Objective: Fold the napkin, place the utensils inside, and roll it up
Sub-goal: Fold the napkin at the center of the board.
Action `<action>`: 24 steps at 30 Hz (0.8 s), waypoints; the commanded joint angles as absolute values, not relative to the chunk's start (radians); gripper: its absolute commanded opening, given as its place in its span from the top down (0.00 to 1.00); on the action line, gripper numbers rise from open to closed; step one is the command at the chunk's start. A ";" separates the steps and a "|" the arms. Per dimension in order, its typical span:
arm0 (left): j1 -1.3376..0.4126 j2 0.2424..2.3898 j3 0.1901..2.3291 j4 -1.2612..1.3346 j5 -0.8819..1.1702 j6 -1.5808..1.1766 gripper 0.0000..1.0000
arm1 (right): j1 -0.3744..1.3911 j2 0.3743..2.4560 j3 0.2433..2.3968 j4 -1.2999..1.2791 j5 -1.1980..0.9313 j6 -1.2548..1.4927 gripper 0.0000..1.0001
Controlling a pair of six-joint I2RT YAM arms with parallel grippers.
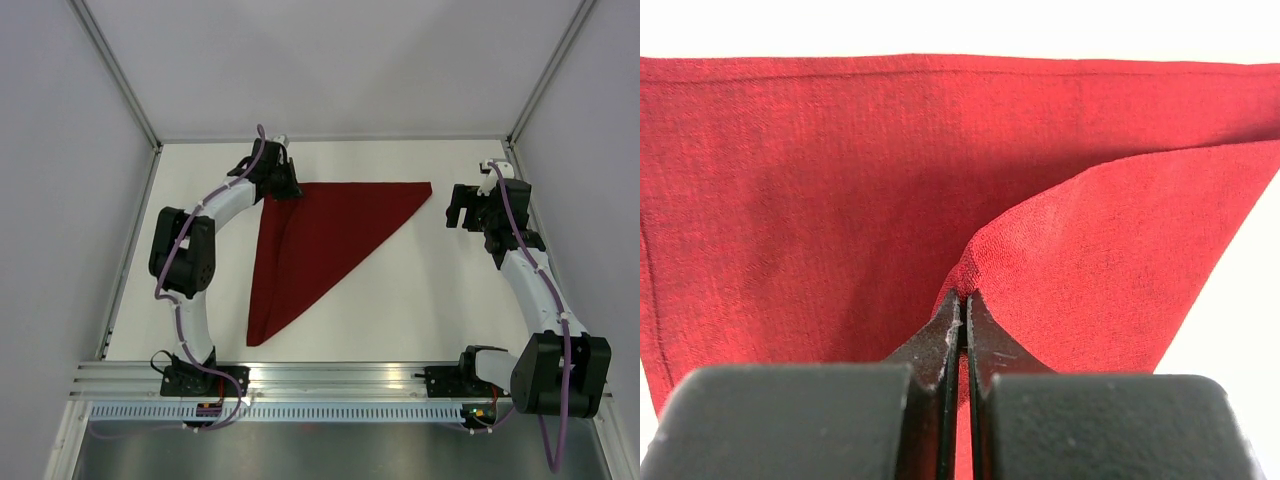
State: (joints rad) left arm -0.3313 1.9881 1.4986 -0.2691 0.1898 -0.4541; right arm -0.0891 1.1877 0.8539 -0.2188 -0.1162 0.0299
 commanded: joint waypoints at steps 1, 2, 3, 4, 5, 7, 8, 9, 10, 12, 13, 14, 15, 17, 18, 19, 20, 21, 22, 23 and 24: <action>-0.310 2.011 1.571 -0.304 0.221 -0.420 0.98 | -0.095 1.189 0.897 -0.222 -0.117 0.025 0.09; -0.307 2.017 1.578 -0.307 0.225 -0.420 0.98 | -0.095 1.189 0.897 -0.222 -0.117 0.025 0.09; -0.302 2.023 1.589 -0.311 0.227 -0.420 0.98 | -0.094 1.189 0.897 -0.222 -0.117 0.023 0.09; -0.299 2.028 1.595 -0.311 0.229 -0.419 0.98 | -0.094 1.189 0.897 -0.224 -0.117 0.025 0.09; -0.296 2.032 1.600 -0.316 0.232 -0.417 0.98 | -0.094 1.189 0.897 -0.222 -0.117 0.023 0.09; -0.288 2.040 1.614 -0.319 0.232 -0.416 0.98 | -0.094 1.190 0.897 -0.224 -0.117 0.025 0.09; -0.284 2.045 1.617 -0.324 0.235 -0.416 0.98 | -0.095 1.192 0.897 -0.222 -0.117 0.023 0.09; -0.278 2.048 1.626 -0.325 0.235 -0.414 0.98 | -0.094 1.192 0.897 -0.224 -0.117 0.023 0.09; -0.275 2.055 1.631 -0.328 0.238 -0.413 0.98 | -0.094 1.193 0.897 -0.222 -0.117 0.021 0.09; -0.259 2.074 1.658 -0.342 0.242 -0.408 0.98 | -0.094 1.196 0.897 -0.222 -0.115 0.021 0.09; -0.259 2.074 1.658 -0.342 0.242 -0.408 0.98 | -0.094 1.197 0.897 -0.222 -0.115 0.021 0.09; -0.255 2.080 1.663 -0.344 0.245 -0.407 0.98 | -0.094 1.198 0.897 -0.222 -0.115 0.021 0.09; -0.247 2.083 1.672 -0.347 0.245 -0.407 0.98 | -0.094 1.200 0.897 -0.222 -0.115 0.021 0.09; -0.239 2.089 1.683 -0.350 0.253 -0.407 0.98 | -0.094 1.203 0.896 -0.222 -0.114 0.021 0.09; -0.233 2.094 1.693 -0.353 0.256 -0.407 0.98 | -0.095 1.204 0.897 -0.224 -0.112 0.020 0.09; -0.230 2.098 1.701 -0.357 0.256 -0.407 0.98 | -0.095 1.204 0.896 -0.224 -0.112 0.020 0.09; -0.229 2.103 1.707 -0.360 0.259 -0.405 0.98 | -0.095 1.207 0.897 -0.222 -0.112 0.020 0.09; -0.224 2.109 1.721 -0.365 0.259 -0.403 0.98 | -0.095 1.207 0.897 -0.222 -0.112 0.018 0.09; -0.222 2.112 1.727 -0.368 0.259 -0.403 0.98 | -0.097 1.210 0.897 -0.224 -0.112 0.018 0.09; -0.222 2.117 1.732 -0.374 0.259 -0.400 0.98 | -0.097 1.210 0.897 -0.224 -0.110 0.020 0.09; -0.219 2.123 1.742 -0.376 0.259 -0.399 0.98 | -0.097 1.213 0.896 -0.224 -0.110 0.018 0.09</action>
